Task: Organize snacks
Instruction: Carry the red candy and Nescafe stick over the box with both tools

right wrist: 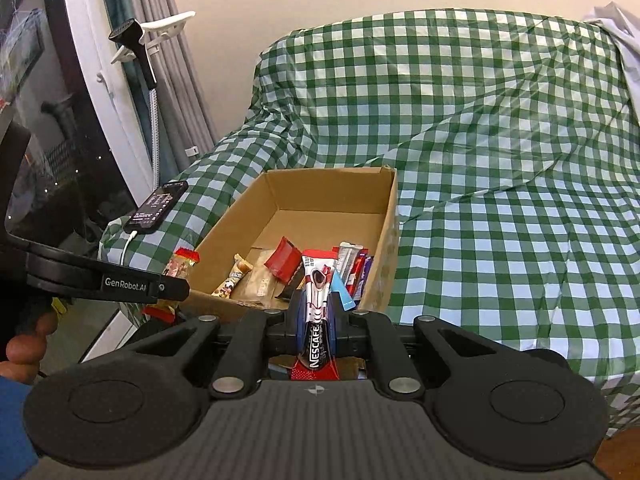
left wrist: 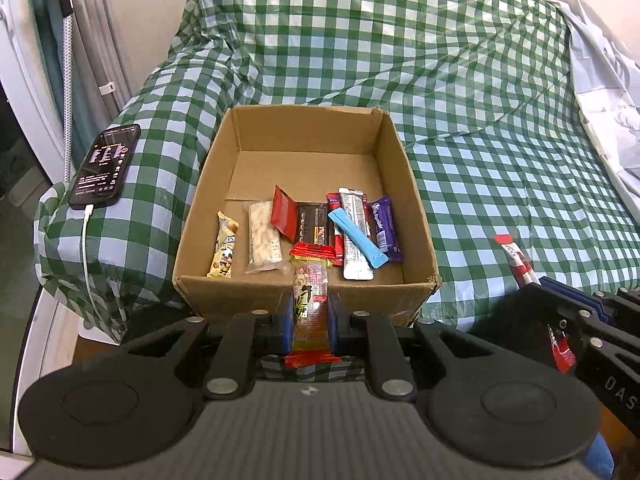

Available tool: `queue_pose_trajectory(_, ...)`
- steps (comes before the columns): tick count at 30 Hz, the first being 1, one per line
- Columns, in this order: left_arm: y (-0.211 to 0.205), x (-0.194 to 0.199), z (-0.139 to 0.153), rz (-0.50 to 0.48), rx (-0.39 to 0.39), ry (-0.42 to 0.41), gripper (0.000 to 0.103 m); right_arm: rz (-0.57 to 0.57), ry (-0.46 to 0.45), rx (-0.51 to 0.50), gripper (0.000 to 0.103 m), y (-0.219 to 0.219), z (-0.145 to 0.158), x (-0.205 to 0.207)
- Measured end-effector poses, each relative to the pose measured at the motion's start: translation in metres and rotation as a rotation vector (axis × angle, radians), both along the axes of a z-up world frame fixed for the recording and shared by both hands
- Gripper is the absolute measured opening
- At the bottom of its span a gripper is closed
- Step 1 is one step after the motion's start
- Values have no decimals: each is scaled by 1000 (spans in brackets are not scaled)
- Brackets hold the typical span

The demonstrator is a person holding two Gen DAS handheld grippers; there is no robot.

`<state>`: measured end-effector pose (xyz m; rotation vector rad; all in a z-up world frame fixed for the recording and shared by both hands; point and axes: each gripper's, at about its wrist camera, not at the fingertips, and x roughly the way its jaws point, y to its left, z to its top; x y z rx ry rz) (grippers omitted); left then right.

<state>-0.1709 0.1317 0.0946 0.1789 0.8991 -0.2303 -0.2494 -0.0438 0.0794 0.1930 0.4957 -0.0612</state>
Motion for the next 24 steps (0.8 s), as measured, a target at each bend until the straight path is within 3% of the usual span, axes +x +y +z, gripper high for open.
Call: queue_pose_trajectory(24, 1, 35, -29, 9, 18, 93, 18, 31, 110, -3, 12, -4, -16, 38)
